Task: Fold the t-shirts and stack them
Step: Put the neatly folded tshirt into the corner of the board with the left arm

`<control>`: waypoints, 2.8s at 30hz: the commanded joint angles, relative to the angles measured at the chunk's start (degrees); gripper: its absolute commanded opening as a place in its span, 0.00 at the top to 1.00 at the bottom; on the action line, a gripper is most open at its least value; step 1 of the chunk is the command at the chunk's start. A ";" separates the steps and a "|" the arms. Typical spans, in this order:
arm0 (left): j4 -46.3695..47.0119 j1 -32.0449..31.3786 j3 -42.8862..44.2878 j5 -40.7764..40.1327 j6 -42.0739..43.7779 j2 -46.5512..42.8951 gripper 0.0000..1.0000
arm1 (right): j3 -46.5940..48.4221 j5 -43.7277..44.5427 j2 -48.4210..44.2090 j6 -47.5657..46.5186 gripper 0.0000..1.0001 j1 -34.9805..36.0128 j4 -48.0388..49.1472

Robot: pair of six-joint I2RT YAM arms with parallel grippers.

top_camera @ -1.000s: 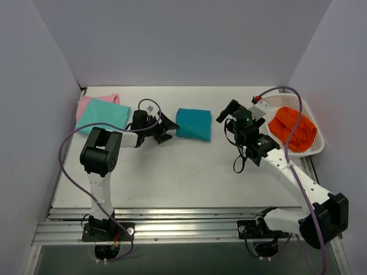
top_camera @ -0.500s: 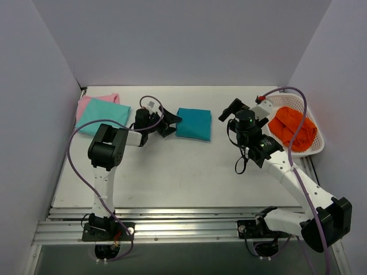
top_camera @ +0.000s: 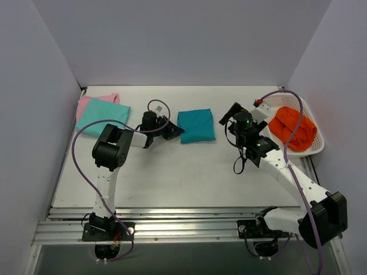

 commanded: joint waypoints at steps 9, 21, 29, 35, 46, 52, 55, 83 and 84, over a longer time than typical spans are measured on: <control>-15.89 2.33 7.49 -1.43 12.20 -2.72 0.98 | -2.96 0.63 -1.30 1.11 0.02 -1.01 4.58; -48.77 8.31 32.98 -4.94 32.77 0.87 0.98 | -4.28 -3.77 -2.35 1.29 0.02 -2.07 9.42; -70.30 11.74 54.07 -6.88 42.35 5.88 0.98 | -4.72 -7.19 -1.56 0.94 0.02 -3.21 11.88; -81.65 15.42 64.62 -7.33 47.72 8.52 0.98 | -5.59 -10.27 -0.95 1.03 0.02 -3.82 13.90; -83.33 20.35 59.19 -7.14 52.64 -1.14 0.98 | -5.51 -16.07 4.76 2.26 0.04 -3.74 18.56; -82.27 25.18 54.27 -7.05 55.10 -7.56 0.98 | -3.49 -14.59 9.60 1.38 0.04 -1.90 19.18; -81.75 28.16 53.74 -7.58 55.63 -8.97 0.98 | -2.09 -12.04 11.79 0.50 0.04 0.21 19.35; -62.90 34.87 29.42 -33.68 42.62 -30.80 0.06 | 1.70 -3.61 16.03 -3.80 0.01 8.47 16.55; -61.02 33.38 27.48 -34.12 42.89 -33.12 0.06 | 2.66 -1.07 15.58 -3.98 0.01 9.35 14.28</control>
